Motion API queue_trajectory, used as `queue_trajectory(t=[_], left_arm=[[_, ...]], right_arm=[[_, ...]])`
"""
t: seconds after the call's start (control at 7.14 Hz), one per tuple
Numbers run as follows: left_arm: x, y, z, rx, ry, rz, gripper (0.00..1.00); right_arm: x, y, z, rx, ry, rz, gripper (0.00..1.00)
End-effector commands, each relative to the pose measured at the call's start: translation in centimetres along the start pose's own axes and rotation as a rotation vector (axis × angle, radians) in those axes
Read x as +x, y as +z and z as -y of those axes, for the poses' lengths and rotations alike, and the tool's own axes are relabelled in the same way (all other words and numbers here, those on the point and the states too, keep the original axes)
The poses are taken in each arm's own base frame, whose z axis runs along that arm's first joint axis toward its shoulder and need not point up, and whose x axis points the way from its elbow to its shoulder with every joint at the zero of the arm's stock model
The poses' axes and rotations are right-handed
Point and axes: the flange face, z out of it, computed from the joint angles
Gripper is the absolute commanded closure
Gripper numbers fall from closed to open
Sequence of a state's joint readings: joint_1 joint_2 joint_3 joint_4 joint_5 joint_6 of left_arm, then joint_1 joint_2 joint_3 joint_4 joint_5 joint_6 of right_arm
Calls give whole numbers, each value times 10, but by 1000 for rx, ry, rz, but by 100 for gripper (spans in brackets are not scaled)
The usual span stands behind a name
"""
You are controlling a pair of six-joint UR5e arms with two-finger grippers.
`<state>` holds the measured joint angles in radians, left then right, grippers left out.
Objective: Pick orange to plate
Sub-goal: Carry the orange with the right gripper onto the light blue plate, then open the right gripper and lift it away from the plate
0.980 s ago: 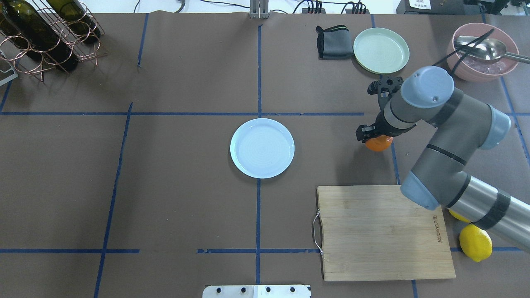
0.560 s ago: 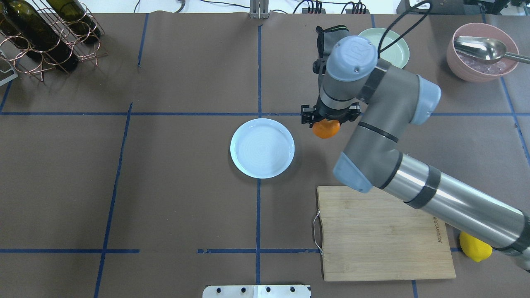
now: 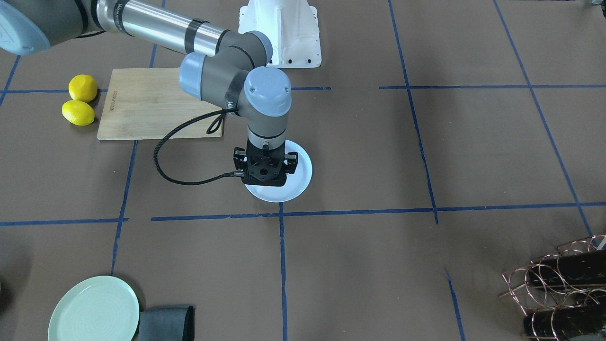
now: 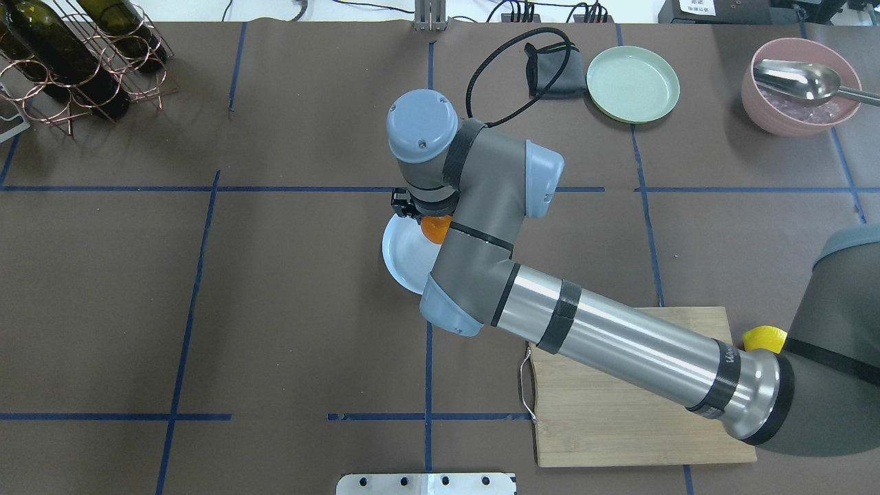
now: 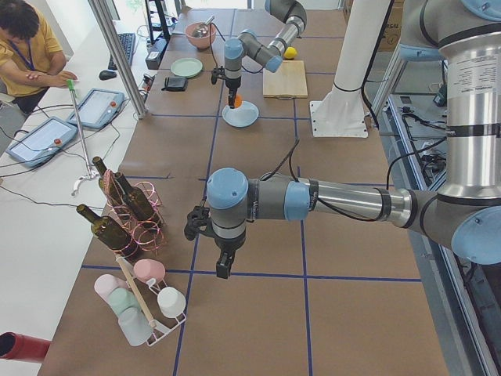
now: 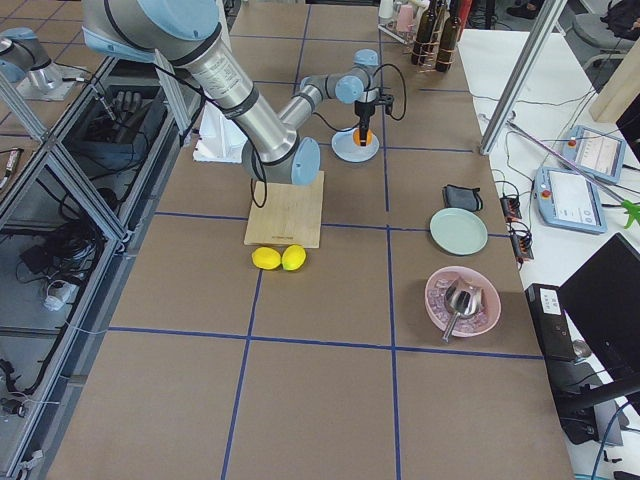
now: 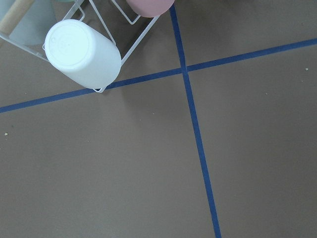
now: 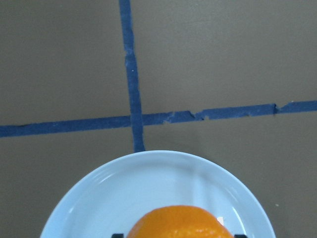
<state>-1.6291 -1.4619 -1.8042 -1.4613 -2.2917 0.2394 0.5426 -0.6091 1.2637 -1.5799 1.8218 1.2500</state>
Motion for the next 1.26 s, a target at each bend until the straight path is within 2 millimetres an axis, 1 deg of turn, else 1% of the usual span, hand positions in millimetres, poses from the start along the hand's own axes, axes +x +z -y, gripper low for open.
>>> queue_trajectory(t=[0.0,0.14,0.28,0.42,0.56,0.7,0.84,1.12], left_arm=[[0,1,-1,-1,-1,0,0],[0,0,0,1,1,0,0],[0,0,0,3,2,1,0],[0,0,0,3,2,1,0],[0,0,0,3,2,1,0],[0,0,0,3,2,1,0],[0,1,0,0,2,0,0],[-2,3,1,-2,2,-1,0]], right_arm=[[-12,16,-16,1,4,-5,100],[-11,17,-15,2,4,-6,58],[-13,15,-15,9,0,-4,1],[-10,13,-12,11,-9,-2,0],[-2,0,8,12,1,13,0],[23,-29,39,-3,-31,57,0],[71,-60,72,-42,-59,88,0],[210,-98,97,-53,-234,22,0]])
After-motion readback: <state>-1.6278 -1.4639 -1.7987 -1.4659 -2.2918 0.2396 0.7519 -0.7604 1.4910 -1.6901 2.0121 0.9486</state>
